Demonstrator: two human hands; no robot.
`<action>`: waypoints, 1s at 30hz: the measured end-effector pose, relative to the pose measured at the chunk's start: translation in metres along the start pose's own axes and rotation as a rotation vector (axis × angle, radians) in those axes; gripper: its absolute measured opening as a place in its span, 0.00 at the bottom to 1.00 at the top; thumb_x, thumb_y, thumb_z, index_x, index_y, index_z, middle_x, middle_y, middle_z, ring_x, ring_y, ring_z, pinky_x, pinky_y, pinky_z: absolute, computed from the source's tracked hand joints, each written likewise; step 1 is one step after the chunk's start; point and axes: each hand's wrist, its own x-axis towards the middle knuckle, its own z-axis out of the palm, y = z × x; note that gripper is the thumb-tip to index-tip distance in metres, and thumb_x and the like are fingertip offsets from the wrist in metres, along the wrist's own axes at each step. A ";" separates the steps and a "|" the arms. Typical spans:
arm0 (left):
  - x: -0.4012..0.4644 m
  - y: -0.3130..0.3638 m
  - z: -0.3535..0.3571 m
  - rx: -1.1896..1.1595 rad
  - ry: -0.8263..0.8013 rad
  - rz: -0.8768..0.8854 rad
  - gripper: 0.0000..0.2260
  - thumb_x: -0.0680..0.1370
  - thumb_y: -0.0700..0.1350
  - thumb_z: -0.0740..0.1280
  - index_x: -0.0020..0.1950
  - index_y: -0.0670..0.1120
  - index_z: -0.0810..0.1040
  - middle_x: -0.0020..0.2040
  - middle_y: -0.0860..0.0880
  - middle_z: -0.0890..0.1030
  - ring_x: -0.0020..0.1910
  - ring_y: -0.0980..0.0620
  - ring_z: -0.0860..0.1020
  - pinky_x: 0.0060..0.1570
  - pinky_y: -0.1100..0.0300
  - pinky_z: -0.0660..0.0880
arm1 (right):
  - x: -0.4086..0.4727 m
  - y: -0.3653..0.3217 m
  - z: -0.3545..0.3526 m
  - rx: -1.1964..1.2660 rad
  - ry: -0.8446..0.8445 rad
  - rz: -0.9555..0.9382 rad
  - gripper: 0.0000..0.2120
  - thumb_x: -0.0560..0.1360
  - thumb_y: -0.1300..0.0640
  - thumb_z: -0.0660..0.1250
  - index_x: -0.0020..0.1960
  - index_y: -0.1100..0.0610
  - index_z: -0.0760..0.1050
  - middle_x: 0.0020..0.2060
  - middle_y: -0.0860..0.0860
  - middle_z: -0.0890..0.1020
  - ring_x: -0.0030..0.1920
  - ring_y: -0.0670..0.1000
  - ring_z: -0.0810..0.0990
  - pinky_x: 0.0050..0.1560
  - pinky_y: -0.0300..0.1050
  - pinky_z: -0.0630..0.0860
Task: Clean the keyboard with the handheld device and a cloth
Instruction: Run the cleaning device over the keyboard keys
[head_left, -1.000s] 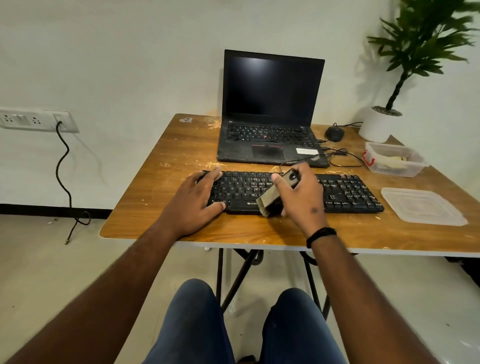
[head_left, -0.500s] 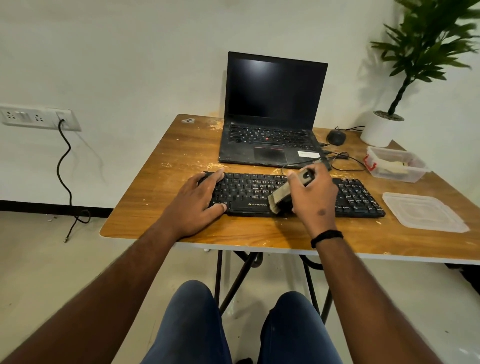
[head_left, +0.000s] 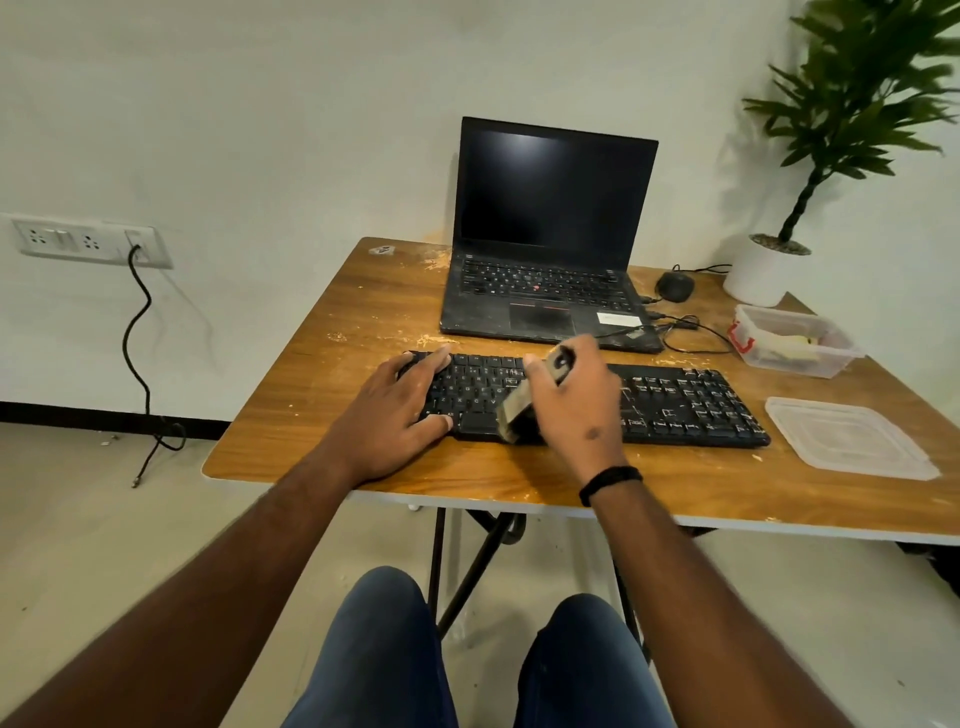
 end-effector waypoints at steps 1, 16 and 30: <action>-0.001 0.000 0.000 -0.002 0.001 -0.004 0.40 0.72 0.68 0.55 0.82 0.61 0.47 0.81 0.54 0.60 0.79 0.51 0.51 0.76 0.46 0.58 | -0.002 -0.003 0.005 0.008 -0.018 -0.036 0.10 0.79 0.50 0.67 0.54 0.55 0.70 0.42 0.47 0.78 0.40 0.43 0.78 0.37 0.34 0.77; -0.004 0.011 -0.002 0.057 0.058 0.012 0.39 0.73 0.69 0.53 0.82 0.57 0.52 0.80 0.51 0.63 0.78 0.50 0.56 0.76 0.46 0.60 | 0.011 -0.006 -0.011 0.118 -0.024 0.019 0.11 0.78 0.50 0.69 0.51 0.55 0.70 0.42 0.49 0.80 0.38 0.46 0.81 0.29 0.36 0.77; 0.011 0.032 0.015 0.124 0.191 -0.049 0.56 0.62 0.82 0.63 0.81 0.54 0.51 0.77 0.51 0.67 0.75 0.49 0.63 0.77 0.47 0.57 | 0.059 0.038 -0.064 0.390 0.032 0.294 0.10 0.71 0.57 0.77 0.47 0.58 0.78 0.40 0.56 0.84 0.27 0.46 0.74 0.22 0.34 0.68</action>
